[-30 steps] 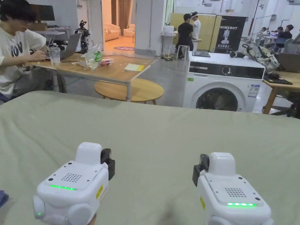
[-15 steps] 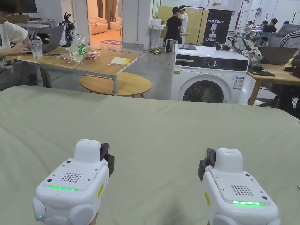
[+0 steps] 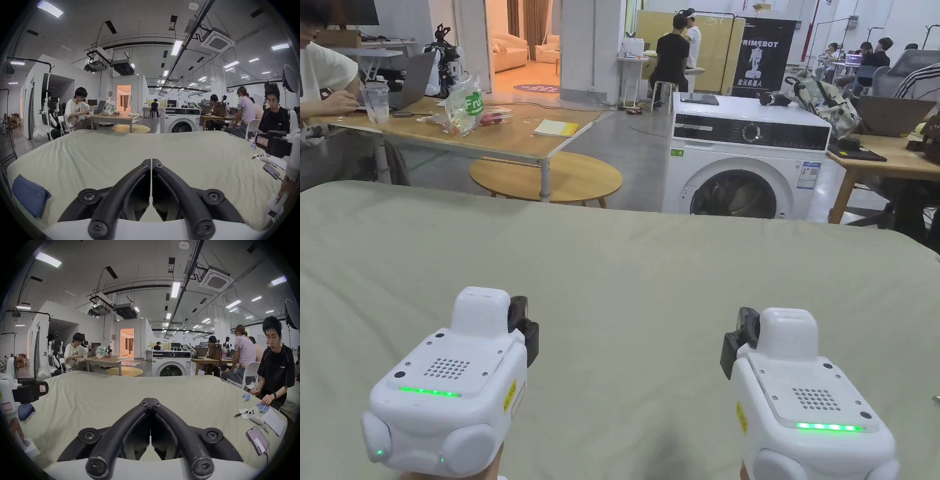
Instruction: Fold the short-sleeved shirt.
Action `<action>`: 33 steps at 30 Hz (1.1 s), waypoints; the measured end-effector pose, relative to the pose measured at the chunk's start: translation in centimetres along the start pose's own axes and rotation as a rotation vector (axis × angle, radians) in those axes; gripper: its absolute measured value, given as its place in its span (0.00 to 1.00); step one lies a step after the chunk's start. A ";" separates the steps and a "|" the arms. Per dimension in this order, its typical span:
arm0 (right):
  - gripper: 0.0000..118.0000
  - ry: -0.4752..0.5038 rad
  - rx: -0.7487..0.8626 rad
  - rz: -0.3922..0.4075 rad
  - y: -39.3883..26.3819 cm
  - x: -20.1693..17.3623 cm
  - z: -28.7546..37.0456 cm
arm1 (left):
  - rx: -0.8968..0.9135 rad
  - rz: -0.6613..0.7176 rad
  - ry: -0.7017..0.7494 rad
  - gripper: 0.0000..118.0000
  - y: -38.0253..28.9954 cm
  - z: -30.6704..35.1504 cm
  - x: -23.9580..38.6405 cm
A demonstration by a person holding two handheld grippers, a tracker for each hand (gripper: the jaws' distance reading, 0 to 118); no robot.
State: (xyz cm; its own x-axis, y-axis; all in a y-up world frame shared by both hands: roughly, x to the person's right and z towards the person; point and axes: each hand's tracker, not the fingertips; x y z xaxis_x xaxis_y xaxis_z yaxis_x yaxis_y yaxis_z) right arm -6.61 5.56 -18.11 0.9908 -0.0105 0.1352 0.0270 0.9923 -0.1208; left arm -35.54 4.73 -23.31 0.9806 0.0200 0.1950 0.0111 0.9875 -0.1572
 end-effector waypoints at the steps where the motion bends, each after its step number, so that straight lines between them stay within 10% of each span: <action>1: 0.00 0.001 0.000 0.000 0.0 0.0 0.0 | -0.001 -0.002 0.002 0.00 0.1 -0.1 -0.1; 9: 0.00 -0.010 0.004 0.008 -0.1 -0.3 -0.1 | 0.008 0.012 0.049 0.01 0.0 -0.2 -0.4; 12: 0.00 -0.023 0.015 0.004 0.0 -0.3 -0.1 | -0.006 0.021 0.028 0.28 0.0 -0.4 -0.6; 16: 0.58 -0.028 0.027 0.019 0.2 -0.2 -0.2 | -0.015 0.026 0.030 0.66 -0.1 -0.4 -0.7; 19: 0.76 -0.060 0.029 0.031 0.1 -0.3 -0.4 | 0.016 0.033 0.033 0.66 -0.1 0.1 -0.6; 33: 0.76 -0.041 -0.001 -0.030 -0.2 0.0 -0.9 | 0.096 -0.002 0.036 0.66 0.6 0.4 -0.5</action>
State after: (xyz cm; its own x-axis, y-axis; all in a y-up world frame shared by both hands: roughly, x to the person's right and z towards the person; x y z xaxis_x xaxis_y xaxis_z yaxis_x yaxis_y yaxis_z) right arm -6.53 5.22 -18.94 0.9833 -0.0350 0.1785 0.0565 0.9915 -0.1169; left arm -36.07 5.41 -23.08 0.9870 0.0145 0.1603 -0.0044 0.9980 -0.0629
